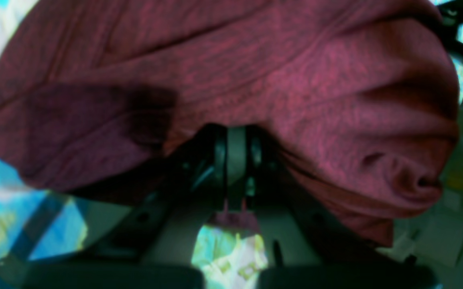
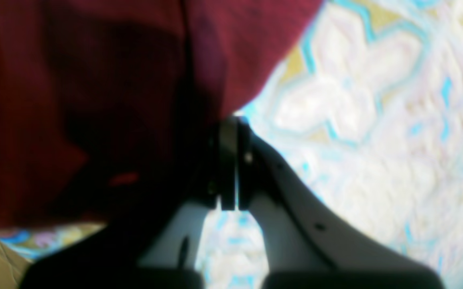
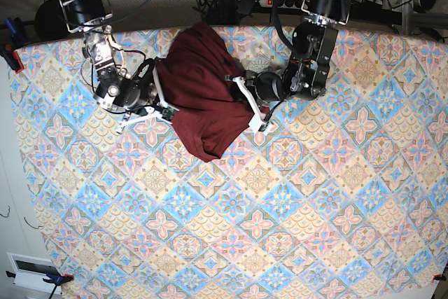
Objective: Layout the t-shirt on the table in an organized manner, then fold the t-shirt properly
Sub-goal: 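Press and square the folded shirt with both grippers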
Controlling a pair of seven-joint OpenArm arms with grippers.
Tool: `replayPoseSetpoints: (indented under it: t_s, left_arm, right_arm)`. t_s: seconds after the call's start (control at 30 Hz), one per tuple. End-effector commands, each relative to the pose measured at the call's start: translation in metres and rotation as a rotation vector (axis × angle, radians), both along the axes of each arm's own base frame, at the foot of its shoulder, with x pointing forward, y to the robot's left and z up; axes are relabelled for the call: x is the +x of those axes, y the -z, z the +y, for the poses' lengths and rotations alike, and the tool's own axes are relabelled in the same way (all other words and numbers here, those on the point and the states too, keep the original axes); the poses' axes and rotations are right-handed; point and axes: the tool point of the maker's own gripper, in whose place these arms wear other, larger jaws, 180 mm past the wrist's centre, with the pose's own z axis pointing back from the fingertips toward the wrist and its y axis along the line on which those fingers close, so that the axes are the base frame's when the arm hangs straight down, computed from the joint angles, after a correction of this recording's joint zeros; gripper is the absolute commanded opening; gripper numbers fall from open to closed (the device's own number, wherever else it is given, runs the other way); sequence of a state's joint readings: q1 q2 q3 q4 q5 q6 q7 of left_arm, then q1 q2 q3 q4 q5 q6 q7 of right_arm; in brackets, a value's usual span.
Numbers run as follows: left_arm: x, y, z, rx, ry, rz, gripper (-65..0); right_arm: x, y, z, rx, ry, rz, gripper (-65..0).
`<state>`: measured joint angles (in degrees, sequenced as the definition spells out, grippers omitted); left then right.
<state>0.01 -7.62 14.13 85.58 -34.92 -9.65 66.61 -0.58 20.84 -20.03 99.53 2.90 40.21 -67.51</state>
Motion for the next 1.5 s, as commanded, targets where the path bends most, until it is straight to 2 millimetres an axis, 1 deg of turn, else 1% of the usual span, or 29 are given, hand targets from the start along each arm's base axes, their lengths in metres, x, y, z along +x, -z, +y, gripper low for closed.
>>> replayPoseSetpoints:
  t_s: [0.0, 0.07, 0.2, 0.3, 0.37, 0.43, 0.5, 0.57, 0.6, 0.63, 0.7, 0.77, 0.87, 0.9, 0.97, 1.03, 1.17, 1.2, 1.3, 1.33, 1.43, 1.47]
  left_arm:
    - [0.015, -0.007, -0.003, -0.009, -0.018, -0.033, -65.0]
    - [0.025, -0.006, -0.008, -0.019, -0.028, -0.033, -65.0]
    - [0.046, -0.015, -0.013, -0.04, -0.053, -0.104, -65.0]
    - [0.058, -0.008, -0.023, -0.027, -0.029, -0.111, -65.0]
    - [0.065, -0.001, -0.026, -0.019, -0.027, -0.115, -65.0]
    - [0.072, 0.002, -0.029, -0.025, -0.044, -0.133, -65.0]
    - [0.081, -0.001, -0.033, -0.046, -0.069, -0.152, -65.0]
    - [0.09, -0.002, -0.034, -0.052, -0.085, -0.167, -65.0]
    - [0.093, -0.005, -0.035, -0.055, -0.089, -0.177, -65.0]
    - [0.095, -0.008, -0.039, -0.071, -0.094, -0.185, -65.0]
    - [0.1, -0.015, -0.041, -0.096, -0.118, -0.19, -65.0]
    - [0.11, -0.027, -0.03, -0.12, -0.172, -0.218, -65.0]
    - [0.117, -0.038, -0.007, -0.149, -0.262, -0.248, -65.0]
    - [0.116, -0.04, -0.001, -0.152, -0.281, -0.255, -65.0]
    - [0.109, -0.046, 0.005, -0.161, -0.296, -0.272, -65.0]
    - [0.089, -0.049, 0.002, -0.16, -0.266, -0.255, -65.0]
    - [0.061, -0.061, -0.005, -0.179, -0.228, -0.265, -65.0]
    - [0.054, -0.065, -0.008, -0.195, -0.223, -0.267, -65.0]
    - [0.031, -0.073, -0.027, -0.264, -0.187, -0.249, -65.0]
    - [0.022, -0.074, -0.03, -0.275, -0.169, -0.239, -65.0]
    - [-0.002, -0.079, -0.044, -0.309, -0.119, -0.222, -65.0]
    - [-0.009, -0.079, -0.045, -0.308, -0.104, -0.219, -65.0]
  right_arm:
    - [0.011, -0.016, -0.004, 0.005, 0.009, -0.059, -65.0]
    - [0.007, -0.022, -0.005, 0.014, 0.017, -0.08, -65.0]
    - [-0.004, -0.032, -0.004, 0.012, 0.018, -0.099, -65.0]
    - [-0.009, -0.038, -0.006, 0.013, 0.025, -0.112, -65.0]
    - [-0.016, -0.037, -0.01, 0.013, 0.041, -0.104, -65.0]
    - [-0.028, -0.031, -0.017, 0.008, 0.064, -0.079, -65.0]
    - [-0.031, -0.032, -0.021, 0.007, 0.075, -0.08, -65.0]
    - [-0.032, -0.032, -0.019, 0.009, 0.071, -0.083, -65.0]
    - [-0.032, -0.032, -0.017, 0.013, 0.068, -0.082, -65.0]
    - [-0.032, -0.032, -0.015, 0.025, 0.068, -0.08, -65.0]
    - [-0.032, -0.034, -0.004, 0.087, 0.062, -0.072, -65.0]
    - [-0.026, -0.041, 0.011, 0.173, 0.048, -0.082, -65.0]
    - [-0.02, -0.053, 0.029, 0.293, 0.036, -0.088, -65.0]
    - [-0.016, -0.058, 0.036, 0.333, 0.029, -0.093, -65.0]
    - [-0.016, -0.064, 0.051, 0.414, 0.026, -0.085, -65.0]
    - [-0.016, -0.068, 0.058, 0.452, 0.021, -0.08, -65.0]
    - [-0.013, -0.07, 0.065, 0.471, 0.022, -0.085, -65.0]
    - [-0.013, -0.069, 0.066, 0.474, 0.024, -0.083, -65.0]
    - [-0.013, -0.068, 0.067, 0.475, 0.024, -0.08, -65.0]
    - [-0.013, -0.068, 0.067, 0.474, 0.024, -0.08, -65.0]
    - [-0.01, -0.063, 0.056, 0.409, 0.034, -0.094, -65.0]
    - [-0.009, -0.062, 0.052, 0.381, 0.038, -0.102, -65.0]
